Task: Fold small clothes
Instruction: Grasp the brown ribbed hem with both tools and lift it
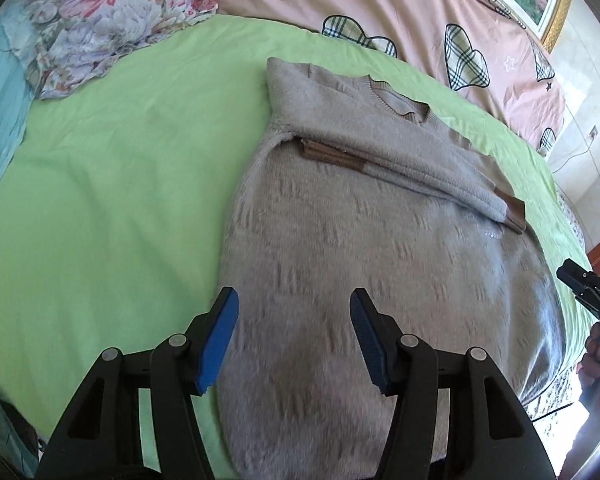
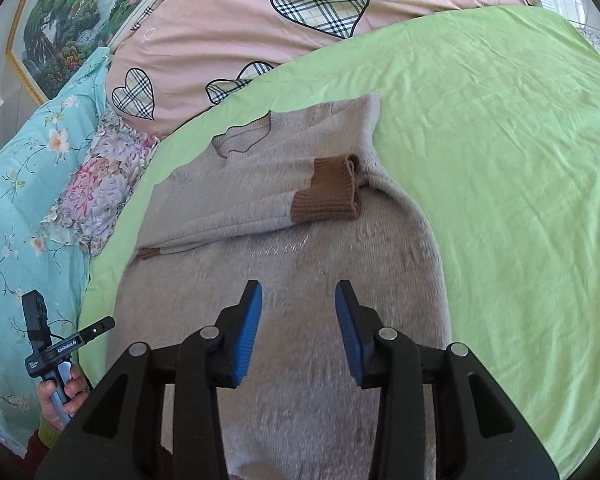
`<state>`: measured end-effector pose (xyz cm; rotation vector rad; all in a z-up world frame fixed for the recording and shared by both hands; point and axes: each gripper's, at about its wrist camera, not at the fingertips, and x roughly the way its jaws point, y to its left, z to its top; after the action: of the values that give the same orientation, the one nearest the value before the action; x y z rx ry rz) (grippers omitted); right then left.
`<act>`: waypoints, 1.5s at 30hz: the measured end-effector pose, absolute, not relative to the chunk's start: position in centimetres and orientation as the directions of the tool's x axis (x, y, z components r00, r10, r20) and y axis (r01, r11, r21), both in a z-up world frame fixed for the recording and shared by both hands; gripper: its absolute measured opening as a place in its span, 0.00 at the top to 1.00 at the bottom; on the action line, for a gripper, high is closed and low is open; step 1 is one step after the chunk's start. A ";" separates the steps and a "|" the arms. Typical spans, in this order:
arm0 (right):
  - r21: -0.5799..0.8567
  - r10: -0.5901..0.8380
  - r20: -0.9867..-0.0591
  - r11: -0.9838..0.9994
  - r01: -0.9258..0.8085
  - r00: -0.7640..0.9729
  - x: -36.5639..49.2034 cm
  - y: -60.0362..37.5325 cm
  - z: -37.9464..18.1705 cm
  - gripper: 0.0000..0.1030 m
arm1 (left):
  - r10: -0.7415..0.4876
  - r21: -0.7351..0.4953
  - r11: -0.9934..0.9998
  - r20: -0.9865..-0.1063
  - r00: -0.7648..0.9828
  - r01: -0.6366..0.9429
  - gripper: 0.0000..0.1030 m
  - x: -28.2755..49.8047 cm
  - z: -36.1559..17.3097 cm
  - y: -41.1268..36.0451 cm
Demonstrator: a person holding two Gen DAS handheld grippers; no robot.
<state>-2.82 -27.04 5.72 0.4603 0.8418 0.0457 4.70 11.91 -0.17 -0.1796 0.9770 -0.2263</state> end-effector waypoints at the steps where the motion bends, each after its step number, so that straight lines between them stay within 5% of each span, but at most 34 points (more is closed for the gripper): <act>1: 0.419 0.227 -0.704 0.898 0.135 0.673 -3.1 -27.0 5.7 0.58 | -0.267 -0.251 0.962 -0.798 0.540 0.104 0.43 4.2 -0.2 12.2; 11: 0.463 0.305 -0.678 0.884 0.065 0.669 -5.5 -26.0 5.5 0.53 | -0.313 -0.344 0.938 -0.807 0.501 0.032 0.42 0.0 -2.5 15.7; 16: 0.502 0.374 -0.662 0.865 0.013 0.649 -7.5 -26.3 5.1 0.53 | -0.525 -0.501 0.847 -0.740 0.420 0.177 0.43 -2.6 -4.0 14.5; 25: 0.463 0.387 -0.738 0.886 -0.001 0.553 -15.0 -29.4 3.2 0.51 | -0.642 -0.557 0.762 -0.716 0.273 0.332 0.45 -4.2 -6.4 14.7; 35: 0.444 0.409 -0.822 0.896 -0.004 0.395 -16.8 -28.1 -3.8 0.51 | -0.611 -0.533 0.763 -0.779 0.140 0.366 0.60 -4.4 -9.4 12.1; 37: 0.421 0.394 -0.825 0.907 -0.023 0.406 -16.1 -27.1 -4.5 0.51 | -0.598 -0.514 0.770 -0.788 0.149 0.378 0.86 -4.4 -9.2 12.0; 41: 0.402 0.423 -0.818 0.905 -0.139 0.390 -16.2 -24.9 -3.9 0.90 | -0.586 -0.469 0.769 -0.789 0.185 0.435 0.93 -5.2 -7.8 12.2; 45: 0.491 0.534 -0.746 0.845 -0.213 0.398 -17.0 -25.2 -1.0 0.92 | -0.644 -0.511 0.733 -0.735 0.215 0.448 0.94 -6.5 -5.1 13.0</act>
<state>-17.00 -25.16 -1.02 0.3428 1.0627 0.4846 -6.50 13.03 -5.08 -0.2046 1.1216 -0.7642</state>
